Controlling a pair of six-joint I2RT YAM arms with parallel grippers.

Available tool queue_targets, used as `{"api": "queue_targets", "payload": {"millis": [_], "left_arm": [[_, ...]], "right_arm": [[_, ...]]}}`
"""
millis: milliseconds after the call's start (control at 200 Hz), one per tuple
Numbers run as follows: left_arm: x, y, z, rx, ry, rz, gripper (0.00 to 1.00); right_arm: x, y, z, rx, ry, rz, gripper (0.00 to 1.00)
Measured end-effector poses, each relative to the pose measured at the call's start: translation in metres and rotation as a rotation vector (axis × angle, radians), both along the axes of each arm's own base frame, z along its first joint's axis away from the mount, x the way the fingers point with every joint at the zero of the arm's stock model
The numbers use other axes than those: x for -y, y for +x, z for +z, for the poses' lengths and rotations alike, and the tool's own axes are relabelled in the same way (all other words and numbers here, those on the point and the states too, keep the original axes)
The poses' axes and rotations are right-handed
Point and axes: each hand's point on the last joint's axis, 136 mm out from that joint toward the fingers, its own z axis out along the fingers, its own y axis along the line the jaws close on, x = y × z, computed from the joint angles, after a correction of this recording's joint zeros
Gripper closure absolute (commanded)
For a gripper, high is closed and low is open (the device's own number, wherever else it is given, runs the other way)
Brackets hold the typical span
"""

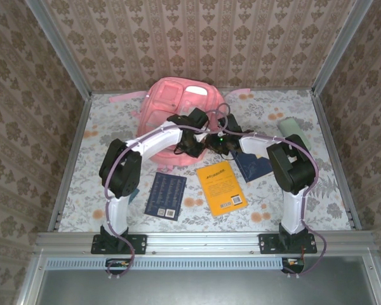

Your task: Pack the student bag

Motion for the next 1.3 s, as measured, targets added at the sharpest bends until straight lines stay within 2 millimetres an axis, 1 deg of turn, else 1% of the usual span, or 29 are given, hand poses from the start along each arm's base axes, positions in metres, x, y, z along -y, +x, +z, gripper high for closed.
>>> {"api": "queue_targets", "payload": {"millis": [50, 155, 260, 315, 430, 500, 665, 865, 990, 1045, 1120, 1150, 1170, 1175, 1180, 1185, 1190, 1195, 1200, 1210, 1235, 1260, 1300], "left_arm": [[0.0, 0.001, 0.002, 0.032, 0.027, -0.007, 1.0], [-0.005, 0.002, 0.006, 0.104, 0.093, -0.025, 1.0], [-0.015, 0.0, 0.009, 0.165, 0.166, -0.034, 1.0], [-0.024, -0.001, 0.011, 0.196, 0.201, -0.034, 1.0], [-0.049, -0.003, 0.016, 0.25, 0.282, -0.027, 1.0], [-0.066, -0.004, 0.018, 0.279, 0.334, -0.021, 1.0], [-0.097, -0.003, 0.019, 0.339, 0.426, 0.008, 1.0], [-0.141, 0.009, 0.016, 0.398, 0.548, 0.066, 1.0], [-0.158, 0.018, 0.018, 0.436, 0.606, 0.103, 1.0], [-0.161, 0.022, 0.019, 0.453, 0.622, 0.118, 1.0], [-0.165, 0.026, 0.016, 0.463, 0.646, 0.13, 1.0], [-0.166, 0.027, 0.014, 0.465, 0.656, 0.131, 1.0], [-0.166, 0.028, 0.013, 0.465, 0.662, 0.131, 1.0], [-0.166, 0.028, 0.012, 0.465, 0.665, 0.131, 1.0], [-0.166, 0.028, 0.012, 0.465, 0.666, 0.13, 1.0], [-0.166, 0.028, 0.012, 0.466, 0.666, 0.13, 1.0], [-0.166, 0.028, 0.012, 0.467, 0.668, 0.13, 1.0], [-0.166, 0.028, 0.012, 0.467, 0.668, 0.13, 1.0], [-0.166, 0.028, 0.012, 0.467, 0.671, 0.13, 1.0], [-0.166, 0.028, 0.011, 0.468, 0.671, 0.13, 1.0], [-0.164, 0.028, 0.011, 0.471, 0.672, 0.124, 1.0], [-0.163, 0.027, 0.012, 0.473, 0.674, 0.121, 1.0], [-0.159, 0.025, 0.012, 0.476, 0.671, 0.108, 1.0]], "right_arm": [[0.0, 0.002, 0.001, -0.006, 0.014, -0.02, 1.0], [0.0, 0.003, 0.002, -0.01, 0.021, -0.042, 1.0], [0.001, 0.004, 0.002, -0.002, 0.024, -0.051, 1.0], [0.001, 0.005, 0.001, -0.003, 0.026, -0.054, 1.0], [0.006, 0.005, 0.001, -0.004, 0.032, -0.07, 1.0], [0.013, 0.007, 0.003, 0.001, 0.037, -0.087, 1.0], [0.031, 0.012, 0.009, 0.012, 0.048, -0.122, 1.0], [0.041, 0.015, 0.014, 0.014, 0.064, -0.133, 1.0], [0.044, 0.016, 0.018, 0.018, 0.076, -0.127, 1.0], [0.047, 0.017, 0.018, 0.021, 0.078, -0.122, 1.0], [0.05, 0.018, 0.019, 0.02, 0.084, -0.117, 1.0], [0.051, 0.018, 0.019, 0.024, 0.084, -0.111, 0.91], [0.051, 0.019, 0.02, 0.025, 0.084, -0.106, 0.83], [0.051, 0.019, 0.02, 0.026, 0.084, -0.104, 0.8], [0.052, 0.019, 0.02, 0.025, 0.085, -0.104, 0.8], [0.052, 0.019, 0.02, 0.025, 0.086, -0.104, 0.78], [0.052, 0.019, 0.021, 0.026, 0.087, -0.102, 0.74], [0.052, 0.019, 0.021, 0.027, 0.086, -0.101, 0.74], [0.052, 0.019, 0.022, 0.027, 0.087, -0.098, 0.7], [0.052, 0.02, 0.022, 0.029, 0.086, -0.097, 0.69], [0.053, 0.021, 0.023, 0.033, 0.082, -0.094, 0.61], [0.055, 0.023, 0.025, 0.037, 0.079, -0.095, 0.56], [0.058, 0.027, 0.029, 0.051, 0.074, -0.095, 0.53]]}}
